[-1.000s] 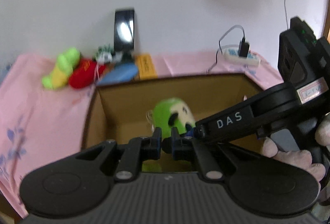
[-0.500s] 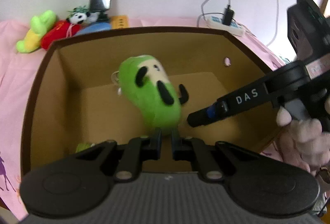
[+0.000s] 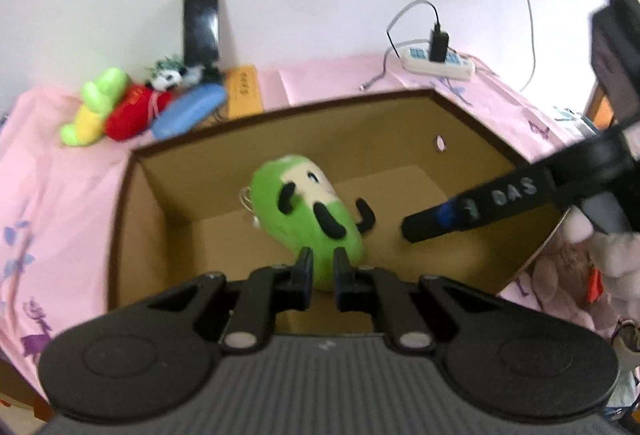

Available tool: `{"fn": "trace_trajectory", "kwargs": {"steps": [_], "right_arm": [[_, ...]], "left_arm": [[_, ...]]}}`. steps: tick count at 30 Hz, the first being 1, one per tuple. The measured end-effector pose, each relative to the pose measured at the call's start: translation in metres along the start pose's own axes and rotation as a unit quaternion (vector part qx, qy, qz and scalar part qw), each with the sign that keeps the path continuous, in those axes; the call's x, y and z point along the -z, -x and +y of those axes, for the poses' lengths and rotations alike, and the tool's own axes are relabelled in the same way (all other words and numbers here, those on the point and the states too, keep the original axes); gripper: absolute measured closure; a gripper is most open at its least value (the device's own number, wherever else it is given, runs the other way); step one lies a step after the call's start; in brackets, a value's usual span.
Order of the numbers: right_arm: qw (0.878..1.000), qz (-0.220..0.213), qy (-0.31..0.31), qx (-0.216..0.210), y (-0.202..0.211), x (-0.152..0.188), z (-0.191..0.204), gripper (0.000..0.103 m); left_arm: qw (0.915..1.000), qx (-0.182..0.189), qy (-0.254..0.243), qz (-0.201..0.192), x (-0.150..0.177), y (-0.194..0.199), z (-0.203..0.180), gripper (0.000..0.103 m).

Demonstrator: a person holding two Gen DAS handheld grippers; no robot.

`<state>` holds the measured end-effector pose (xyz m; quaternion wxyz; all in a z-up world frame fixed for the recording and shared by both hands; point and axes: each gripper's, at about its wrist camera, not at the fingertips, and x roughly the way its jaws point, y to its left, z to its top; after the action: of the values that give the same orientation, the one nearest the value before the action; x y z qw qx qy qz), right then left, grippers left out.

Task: Organize soft objects
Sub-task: 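Move the right gripper back to the teal mesh bath puff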

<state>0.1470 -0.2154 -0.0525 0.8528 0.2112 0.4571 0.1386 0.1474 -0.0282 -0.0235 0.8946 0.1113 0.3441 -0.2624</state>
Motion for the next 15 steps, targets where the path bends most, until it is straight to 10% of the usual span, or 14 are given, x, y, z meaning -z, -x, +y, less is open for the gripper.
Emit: {"fn": "trace_trajectory", "kwargs": {"steps": [3, 7, 15], "right_arm": [[0.999, -0.034, 0.013, -0.007, 0.018, 0.009, 0.011, 0.098], [0.997, -0.066, 0.007, -0.025, 0.039, 0.025, 0.014, 0.098], [0.993, -0.117, 0.011, -0.027, 0.067, 0.069, 0.021, 0.097]], "left_arm": [[0.9998, -0.019, 0.0, -0.011, -0.001, 0.018, -0.006, 0.095], [0.9985, -0.043, 0.004, -0.034, 0.005, 0.047, -0.02, 0.048], [0.9966, -0.053, 0.01, -0.062, 0.026, 0.083, -0.053, 0.044]]}}
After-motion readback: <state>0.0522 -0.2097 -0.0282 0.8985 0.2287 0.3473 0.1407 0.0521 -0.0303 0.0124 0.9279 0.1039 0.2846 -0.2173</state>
